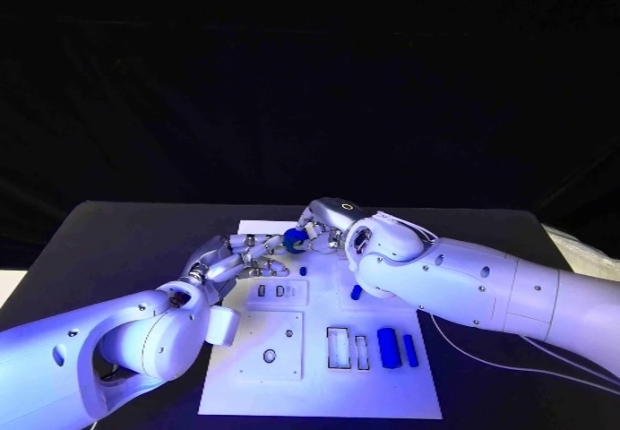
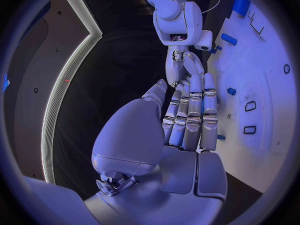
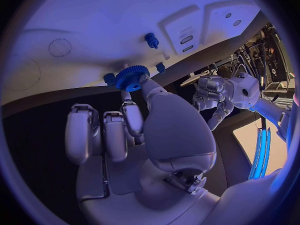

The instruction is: Assemble the parts on the task board

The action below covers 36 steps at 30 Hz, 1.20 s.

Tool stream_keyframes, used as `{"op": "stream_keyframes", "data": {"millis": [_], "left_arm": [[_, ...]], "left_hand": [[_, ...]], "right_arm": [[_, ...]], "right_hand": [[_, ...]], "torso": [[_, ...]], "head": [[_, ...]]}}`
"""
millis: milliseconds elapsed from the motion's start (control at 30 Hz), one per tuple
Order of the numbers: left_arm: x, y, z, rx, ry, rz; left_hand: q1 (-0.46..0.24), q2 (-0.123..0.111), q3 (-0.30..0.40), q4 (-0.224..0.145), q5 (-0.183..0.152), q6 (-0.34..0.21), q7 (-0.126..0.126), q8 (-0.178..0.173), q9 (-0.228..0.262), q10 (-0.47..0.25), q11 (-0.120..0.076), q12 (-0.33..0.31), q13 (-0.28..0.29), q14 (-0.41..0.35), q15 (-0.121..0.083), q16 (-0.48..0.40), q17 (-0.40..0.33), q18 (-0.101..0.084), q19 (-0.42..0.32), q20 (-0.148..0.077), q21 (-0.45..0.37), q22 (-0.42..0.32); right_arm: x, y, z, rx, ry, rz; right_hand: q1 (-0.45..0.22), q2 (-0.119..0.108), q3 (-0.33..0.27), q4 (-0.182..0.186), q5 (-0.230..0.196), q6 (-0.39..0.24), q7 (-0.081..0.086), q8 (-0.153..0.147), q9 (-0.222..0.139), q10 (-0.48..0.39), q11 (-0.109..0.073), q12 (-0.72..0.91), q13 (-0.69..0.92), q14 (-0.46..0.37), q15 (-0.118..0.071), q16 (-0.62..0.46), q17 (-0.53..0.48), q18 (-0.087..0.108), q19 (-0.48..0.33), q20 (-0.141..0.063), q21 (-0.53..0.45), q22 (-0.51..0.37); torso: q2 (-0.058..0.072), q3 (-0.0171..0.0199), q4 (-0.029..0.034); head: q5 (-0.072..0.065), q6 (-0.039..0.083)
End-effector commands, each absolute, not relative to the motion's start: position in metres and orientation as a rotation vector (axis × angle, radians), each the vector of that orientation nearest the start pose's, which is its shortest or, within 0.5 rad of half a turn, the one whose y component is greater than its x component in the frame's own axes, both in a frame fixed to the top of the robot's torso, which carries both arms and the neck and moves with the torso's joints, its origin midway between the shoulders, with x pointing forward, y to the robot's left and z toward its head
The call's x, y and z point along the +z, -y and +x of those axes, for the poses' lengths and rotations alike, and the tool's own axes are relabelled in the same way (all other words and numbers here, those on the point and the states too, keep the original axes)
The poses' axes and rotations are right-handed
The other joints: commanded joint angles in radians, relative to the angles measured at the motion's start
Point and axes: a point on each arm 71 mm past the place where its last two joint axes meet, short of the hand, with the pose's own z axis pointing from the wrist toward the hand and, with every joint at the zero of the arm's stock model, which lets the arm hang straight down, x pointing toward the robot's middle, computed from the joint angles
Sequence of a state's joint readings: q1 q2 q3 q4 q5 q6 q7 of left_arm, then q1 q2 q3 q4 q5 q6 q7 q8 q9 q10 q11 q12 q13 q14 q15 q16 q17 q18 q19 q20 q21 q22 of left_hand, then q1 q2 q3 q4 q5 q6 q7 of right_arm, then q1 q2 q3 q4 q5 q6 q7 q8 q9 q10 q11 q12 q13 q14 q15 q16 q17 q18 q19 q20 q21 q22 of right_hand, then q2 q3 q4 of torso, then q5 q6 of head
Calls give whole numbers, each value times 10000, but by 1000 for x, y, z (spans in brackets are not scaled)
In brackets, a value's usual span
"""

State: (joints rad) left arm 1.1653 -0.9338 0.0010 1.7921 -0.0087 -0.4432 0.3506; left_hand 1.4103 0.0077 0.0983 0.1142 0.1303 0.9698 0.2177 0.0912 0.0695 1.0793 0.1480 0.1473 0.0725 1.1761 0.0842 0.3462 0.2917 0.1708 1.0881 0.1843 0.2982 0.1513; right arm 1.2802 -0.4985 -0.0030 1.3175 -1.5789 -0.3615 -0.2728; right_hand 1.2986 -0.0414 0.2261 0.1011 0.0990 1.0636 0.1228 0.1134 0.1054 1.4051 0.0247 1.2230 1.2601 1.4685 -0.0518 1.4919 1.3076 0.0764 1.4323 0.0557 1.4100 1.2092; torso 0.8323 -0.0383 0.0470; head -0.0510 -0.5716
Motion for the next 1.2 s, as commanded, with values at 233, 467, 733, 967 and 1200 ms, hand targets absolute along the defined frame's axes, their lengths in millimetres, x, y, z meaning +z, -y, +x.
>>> {"op": "stream_keyframes", "data": {"millis": [233,467,733,967,1200], "left_arm": [[-160,-180,437,-16098,-14637,-11375],[-160,-181,437,-16110,-14663,-11379],[-160,-181,437,-16103,-14664,-11383],[-160,-181,437,-16081,-14658,-11391],[-160,-182,437,-16074,-14654,-11392]], "left_hand": [[21,-46,-8,-64,34,-52,15,-30,-2,-71,27,-33,-12,-45,-12,64,11,70,24,7,18,13],[22,-43,0,-73,36,-58,16,-32,-2,-77,28,-33,-13,-54,-11,71,23,70,22,7,18,16],[22,-43,2,-75,36,-60,17,-33,-2,-79,29,-33,-14,-55,-11,72,26,70,22,7,18,16],[22,-43,2,-75,36,-60,17,-33,-2,-79,29,-33,-14,-55,-11,72,26,70,22,7,18,16],[22,-43,2,-75,36,-60,17,-33,-2,-79,29,-33,-14,-55,-11,72,26,70,22,7,18,16]], "right_arm": [[-139,86,527,5609,-15093,-2266],[-140,87,526,5626,-15042,-2261],[-139,88,526,5757,-14846,-2055],[-140,89,526,5816,-14990,-1980],[-139,92,526,5972,-14952,-1797]], "right_hand": [[-144,-273,0,17,201,-248,22,-313,119,-212,110,-280,-138,711,114,-31,1021,-51,-53,51,-10,-44],[-300,-586,-226,27,487,-667,138,-516,37,-458,223,-710,-446,695,216,-71,964,-39,-84,153,-43,-98],[-399,-846,-863,353,646,-1949,428,-525,-215,-1038,482,-1698,-1225,678,437,-106,934,-23,-141,359,-96,-184],[-338,-792,-1041,517,730,-1850,412,-456,-186,-998,480,-1631,-1186,676,448,-112,933,-18,-146,388,-96,-184],[-282,-638,-1124,628,886,-1568,342,-364,-118,-862,423,-1399,-1012,679,406,-115,934,-23,-126,362,-73,-144]], "torso": [[-2,11,-8],[2,19,-15],[-3,12,-9],[-2,9,-8],[0,11,-5]], "head": [[20,-25],[19,-38],[-5,-20],[-14,-17],[-13,-15]]}}
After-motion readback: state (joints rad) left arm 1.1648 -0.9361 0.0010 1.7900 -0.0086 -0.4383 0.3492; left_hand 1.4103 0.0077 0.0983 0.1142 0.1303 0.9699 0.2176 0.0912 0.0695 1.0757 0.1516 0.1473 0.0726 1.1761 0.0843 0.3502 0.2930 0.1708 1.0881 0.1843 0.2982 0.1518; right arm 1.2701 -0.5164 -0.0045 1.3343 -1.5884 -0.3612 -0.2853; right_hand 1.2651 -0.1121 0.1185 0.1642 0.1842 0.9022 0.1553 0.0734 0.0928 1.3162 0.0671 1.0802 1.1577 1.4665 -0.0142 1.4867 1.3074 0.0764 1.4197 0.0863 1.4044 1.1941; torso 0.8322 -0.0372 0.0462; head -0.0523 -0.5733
